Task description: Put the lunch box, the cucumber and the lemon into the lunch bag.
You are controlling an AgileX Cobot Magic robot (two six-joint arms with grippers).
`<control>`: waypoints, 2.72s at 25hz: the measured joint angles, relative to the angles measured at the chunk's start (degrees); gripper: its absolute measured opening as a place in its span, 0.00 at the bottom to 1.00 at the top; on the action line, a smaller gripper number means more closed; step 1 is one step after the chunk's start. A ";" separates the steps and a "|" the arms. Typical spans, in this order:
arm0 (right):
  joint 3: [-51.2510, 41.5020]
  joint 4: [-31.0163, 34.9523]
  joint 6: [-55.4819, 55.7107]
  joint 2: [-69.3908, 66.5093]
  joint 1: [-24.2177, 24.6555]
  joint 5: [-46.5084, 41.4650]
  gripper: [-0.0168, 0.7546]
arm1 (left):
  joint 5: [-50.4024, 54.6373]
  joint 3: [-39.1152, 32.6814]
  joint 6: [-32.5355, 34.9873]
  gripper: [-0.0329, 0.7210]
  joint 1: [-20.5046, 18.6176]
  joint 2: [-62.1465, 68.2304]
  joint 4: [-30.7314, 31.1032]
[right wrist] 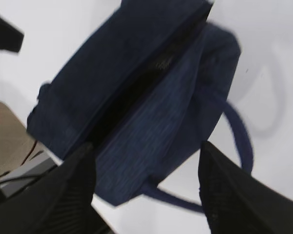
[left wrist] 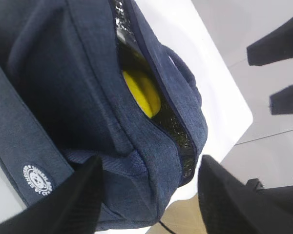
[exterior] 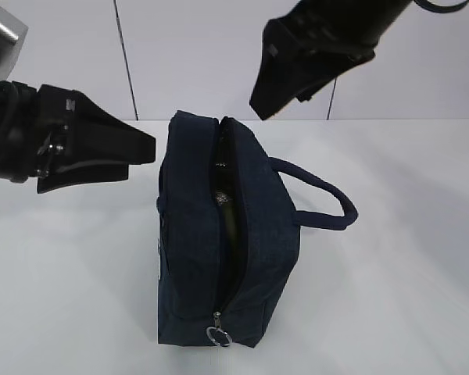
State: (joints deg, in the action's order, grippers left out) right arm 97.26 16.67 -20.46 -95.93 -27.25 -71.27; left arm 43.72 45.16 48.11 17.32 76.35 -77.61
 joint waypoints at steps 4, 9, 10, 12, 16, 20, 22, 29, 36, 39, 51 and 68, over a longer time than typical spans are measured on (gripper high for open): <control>-9.28 1.24 0.00 4.83 0.00 1.92 0.68 | 0.13 0.00 -0.64 0.64 0.11 -0.21 4.38; -22.72 6.77 -2.57 12.59 0.00 11.62 0.68 | -3.08 0.00 -0.77 0.64 3.74 -0.21 7.16; -25.00 8.23 -3.52 13.97 0.00 13.57 0.67 | -4.13 0.00 -0.77 0.63 4.60 -0.21 7.25; -28.90 10.68 -5.03 16.79 0.00 16.44 0.67 | -5.58 0.00 -0.77 0.62 6.00 -0.07 7.50; -36.40 16.04 -8.65 19.49 0.00 20.20 0.67 | -6.15 0.00 -0.77 0.61 7.52 2.62 7.72; -43.03 23.05 -14.59 20.26 0.00 22.35 0.67 | -6.15 0.00 -0.77 0.61 7.67 5.37 7.89; -45.80 27.56 -18.89 20.33 0.00 22.77 0.67 | -6.15 0.00 -0.77 0.61 7.67 6.21 7.89; -52.80 38.69 -30.70 20.33 0.00 24.95 0.67 | -6.15 0.00 -0.81 0.61 7.75 6.46 7.39; -55.06 39.54 -33.36 20.38 0.00 26.02 0.67 | -7.57 0.00 -0.81 0.61 7.89 8.75 2.53; -55.10 39.54 -33.46 20.38 0.00 26.34 0.67 | -7.45 0.00 -0.81 0.61 7.89 10.78 0.74; -61.02 43.02 -40.73 20.38 0.00 27.55 0.66 | -6.35 0.00 -1.03 0.10 7.89 11.49 -4.47; -64.78 69.99 -77.96 12.06 0.00 29.91 0.58 | -4.33 0.00 -1.03 0.06 7.89 11.75 -8.21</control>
State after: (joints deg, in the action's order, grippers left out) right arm 32.49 86.66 -98.42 -83.87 -27.25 -41.35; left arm 39.39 45.16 47.09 25.20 88.10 -85.82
